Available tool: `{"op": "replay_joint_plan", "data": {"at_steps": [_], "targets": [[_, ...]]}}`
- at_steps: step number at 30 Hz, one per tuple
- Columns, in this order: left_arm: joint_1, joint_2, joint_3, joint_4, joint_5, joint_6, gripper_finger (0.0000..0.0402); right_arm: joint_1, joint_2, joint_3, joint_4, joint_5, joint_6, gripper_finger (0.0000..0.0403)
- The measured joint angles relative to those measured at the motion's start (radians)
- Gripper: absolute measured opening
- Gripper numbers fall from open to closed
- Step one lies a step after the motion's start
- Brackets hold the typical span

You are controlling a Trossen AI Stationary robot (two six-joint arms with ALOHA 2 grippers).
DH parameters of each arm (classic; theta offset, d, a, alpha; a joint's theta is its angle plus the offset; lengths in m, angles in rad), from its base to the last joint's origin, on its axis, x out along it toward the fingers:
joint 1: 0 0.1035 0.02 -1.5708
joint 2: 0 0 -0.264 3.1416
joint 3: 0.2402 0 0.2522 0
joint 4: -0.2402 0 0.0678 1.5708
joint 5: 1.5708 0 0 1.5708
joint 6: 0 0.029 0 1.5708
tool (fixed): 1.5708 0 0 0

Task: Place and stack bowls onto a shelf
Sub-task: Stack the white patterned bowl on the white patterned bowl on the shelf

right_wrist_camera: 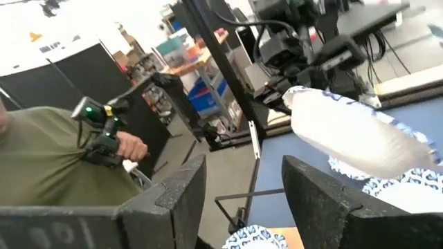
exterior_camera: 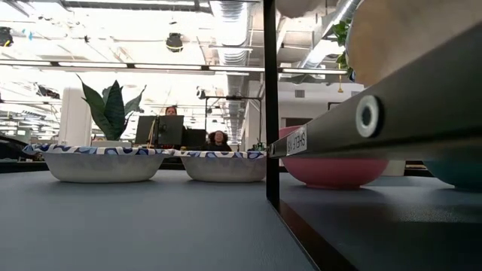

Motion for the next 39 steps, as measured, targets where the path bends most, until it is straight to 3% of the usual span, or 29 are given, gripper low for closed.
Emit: {"op": "replay_joint_plan", "data": {"at_steps": [3, 9, 12, 23, 28, 34, 39], "targets": [[-0.015, 0.000, 0.000, 0.025, 0.035, -0.091, 0.0002, 0.000, -0.042, 0.000, 0.000, 0.000, -0.048, 0.0214], [-0.020, 0.000, 0.000, 0.077, 0.320, -0.224, 0.0002, -0.002, -0.087, 0.002, -0.002, 0.060, -0.189, 0.0214], [-0.018, 0.000, 0.000, 0.104, 0.392, -0.292, 0.0002, -0.002, -0.071, 0.000, -0.034, 0.064, -0.252, 0.0214], [-0.023, 0.001, 0.000, 0.103, 0.395, -0.284, 0.0002, 0.000, 0.128, -0.001, -0.064, -0.007, -0.341, 0.0218], [-0.023, 0.001, 0.000, 0.102, 0.396, -0.284, 0.0002, 0.000, 0.202, -0.001, -0.060, -0.101, -0.385, 0.0248], [-0.023, 0.001, 0.000, 0.099, 0.396, -0.277, 0.0002, 0.000, 0.275, -0.001, -0.054, -0.112, -0.434, 0.0289], [-0.023, 0.001, 0.000, 0.096, 0.395, -0.272, 0.0002, 0.001, 0.324, -0.001, 0.004, -0.160, -0.473, 0.0299]]}}
